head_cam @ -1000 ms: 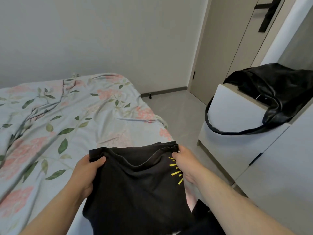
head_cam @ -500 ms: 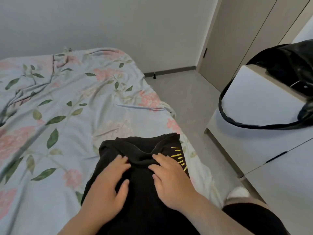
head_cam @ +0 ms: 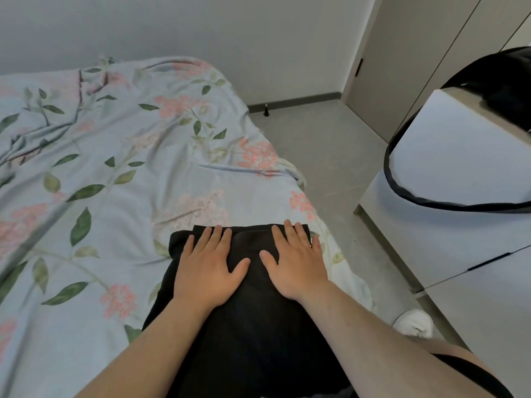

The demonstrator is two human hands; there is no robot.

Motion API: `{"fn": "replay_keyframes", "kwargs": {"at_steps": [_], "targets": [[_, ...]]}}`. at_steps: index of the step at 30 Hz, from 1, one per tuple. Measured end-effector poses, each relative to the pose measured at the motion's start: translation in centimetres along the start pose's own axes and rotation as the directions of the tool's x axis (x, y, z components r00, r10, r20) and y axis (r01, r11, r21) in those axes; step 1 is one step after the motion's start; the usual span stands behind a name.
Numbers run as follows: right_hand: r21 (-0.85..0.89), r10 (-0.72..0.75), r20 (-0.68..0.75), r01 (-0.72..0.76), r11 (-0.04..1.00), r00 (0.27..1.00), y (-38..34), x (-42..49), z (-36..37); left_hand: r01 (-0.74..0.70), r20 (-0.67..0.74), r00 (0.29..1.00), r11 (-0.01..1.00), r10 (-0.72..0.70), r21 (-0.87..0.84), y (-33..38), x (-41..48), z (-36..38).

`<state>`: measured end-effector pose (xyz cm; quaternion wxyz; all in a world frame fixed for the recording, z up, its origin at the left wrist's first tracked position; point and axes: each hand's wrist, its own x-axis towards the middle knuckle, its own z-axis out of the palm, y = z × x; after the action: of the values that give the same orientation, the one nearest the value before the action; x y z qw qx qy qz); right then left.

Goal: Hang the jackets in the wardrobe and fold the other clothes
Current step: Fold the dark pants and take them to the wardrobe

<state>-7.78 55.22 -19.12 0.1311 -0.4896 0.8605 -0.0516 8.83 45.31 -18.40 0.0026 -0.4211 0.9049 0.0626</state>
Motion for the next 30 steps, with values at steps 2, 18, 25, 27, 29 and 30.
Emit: {"fn": "replay_keyframes", "kwargs": {"at_steps": [2,18,25,27,29,30], "targets": [[0.014,0.011,-0.047,-0.011,1.0,0.999,0.1,0.2,1.0,0.012,-0.049,0.999,1.0,-0.012,0.002,0.0,0.0,1.0],[0.056,-0.023,0.047,0.021,0.998,0.999,3.3,-6.7,1.6,0.011,-0.008,1.0,0.999,-0.011,0.033,0.0,-0.2,0.6],[0.078,-0.061,0.103,0.053,0.996,0.993,3.9,-11.6,-0.6,-0.075,-0.002,0.997,0.948,0.078,-0.309,-0.2,-11.8,0.0],[0.085,-0.202,0.026,0.199,0.976,0.979,3.0,-13.2,-1.1,-0.177,0.018,0.981,0.935,0.192,-0.308,-1.2,-16.3,0.2],[0.007,-0.38,0.042,0.38,0.925,0.924,2.5,-14.7,-1.6,-0.261,0.048,0.961,0.948,0.274,-0.181,-2.4,-19.5,0.4],[-0.038,-0.428,0.093,0.433,0.901,0.899,2.4,-15.3,-1.6,-0.27,0.051,0.959,0.954,0.279,-0.129,-2.9,-20.5,0.4]]}}
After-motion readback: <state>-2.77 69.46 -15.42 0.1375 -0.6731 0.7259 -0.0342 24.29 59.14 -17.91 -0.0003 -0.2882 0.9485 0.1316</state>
